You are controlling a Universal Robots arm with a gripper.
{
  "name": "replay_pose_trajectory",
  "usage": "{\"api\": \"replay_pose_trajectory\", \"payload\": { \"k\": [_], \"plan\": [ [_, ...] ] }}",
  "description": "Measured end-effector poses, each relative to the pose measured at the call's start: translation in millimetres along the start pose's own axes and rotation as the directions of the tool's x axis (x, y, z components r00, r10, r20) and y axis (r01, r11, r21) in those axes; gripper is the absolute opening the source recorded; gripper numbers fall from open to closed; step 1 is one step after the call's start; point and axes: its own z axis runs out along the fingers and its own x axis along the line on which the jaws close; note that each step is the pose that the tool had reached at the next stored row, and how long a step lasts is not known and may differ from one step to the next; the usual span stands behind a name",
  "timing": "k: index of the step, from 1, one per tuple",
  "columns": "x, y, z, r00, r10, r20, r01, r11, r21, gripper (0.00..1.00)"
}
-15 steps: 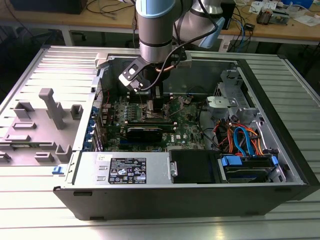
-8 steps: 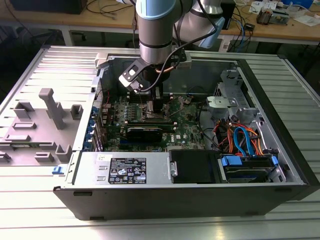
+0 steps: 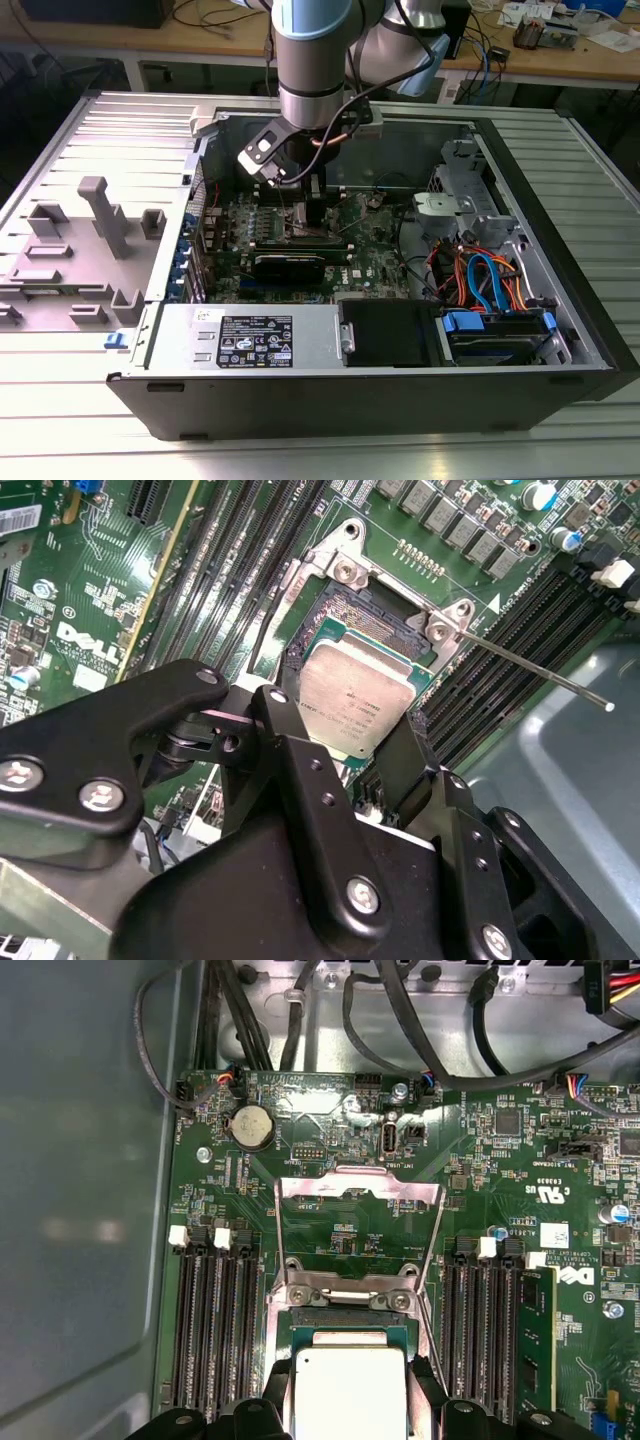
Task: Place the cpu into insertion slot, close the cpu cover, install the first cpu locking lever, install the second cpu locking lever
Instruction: 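Place the cpu into insertion slot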
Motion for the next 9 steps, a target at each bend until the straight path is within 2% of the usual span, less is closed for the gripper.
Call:
{"api": "replay_pose_trajectory", "payload": {
  "k": [4, 9],
  "plan": [
    [1.7, -0.2, 4.7, 1.0, 0.009, 0.0038, -0.009, 1.0, 0.0044, 0.54],
    [2.3, -0.1, 7.4, 0.9999, 0.011, 0.0046, -0.011, 0.9999, 0.0094, 0.54]
  ]
}}
